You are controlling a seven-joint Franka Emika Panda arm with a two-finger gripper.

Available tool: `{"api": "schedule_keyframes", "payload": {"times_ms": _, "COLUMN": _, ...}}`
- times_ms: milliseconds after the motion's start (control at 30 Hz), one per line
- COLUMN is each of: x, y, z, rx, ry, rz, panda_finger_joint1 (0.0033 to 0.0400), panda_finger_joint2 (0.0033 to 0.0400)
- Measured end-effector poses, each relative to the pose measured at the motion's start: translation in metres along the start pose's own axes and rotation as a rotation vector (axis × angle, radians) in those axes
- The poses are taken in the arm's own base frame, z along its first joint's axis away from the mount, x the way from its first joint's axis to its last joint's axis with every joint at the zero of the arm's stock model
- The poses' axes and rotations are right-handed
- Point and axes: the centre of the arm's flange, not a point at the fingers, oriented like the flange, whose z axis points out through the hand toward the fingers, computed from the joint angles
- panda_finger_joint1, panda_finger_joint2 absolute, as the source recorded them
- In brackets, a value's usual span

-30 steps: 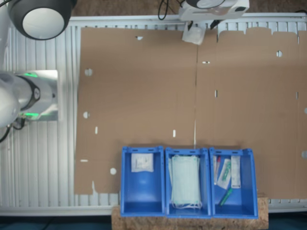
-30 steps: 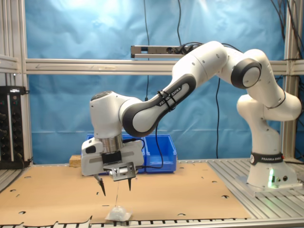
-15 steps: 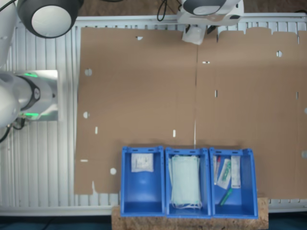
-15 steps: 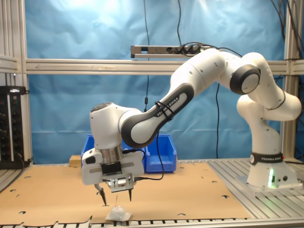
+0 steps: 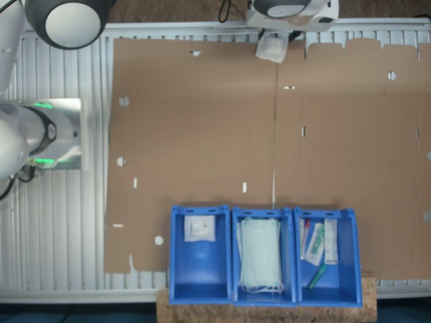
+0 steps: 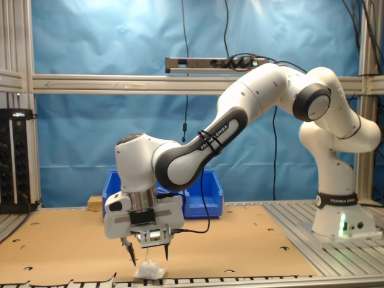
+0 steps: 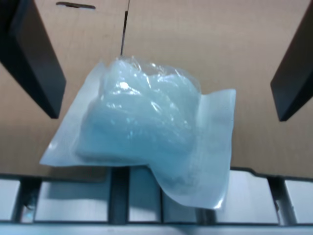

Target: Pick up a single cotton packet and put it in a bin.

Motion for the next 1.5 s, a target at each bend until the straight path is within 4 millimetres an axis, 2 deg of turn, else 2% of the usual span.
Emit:
{"api": "schedule_keyframes", "payload": {"times_ms": 500, "x": 0.000, "y": -0.001, "z": 0.020, "rx": 0.006, "ry": -0.013, "rz": 0.023, "panda_finger_joint1": 0.0400, "panda_finger_joint2": 0.0400}}
{"api": "schedule_keyframes", "payload": {"times_ms": 1500, "x": -0.002, "y": 0.003, "z": 0.032, "rx": 0.004, "ry": -0.028, "rz": 0.033, "panda_finger_joint1": 0.0400, "panda_finger_joint2": 0.0400}}
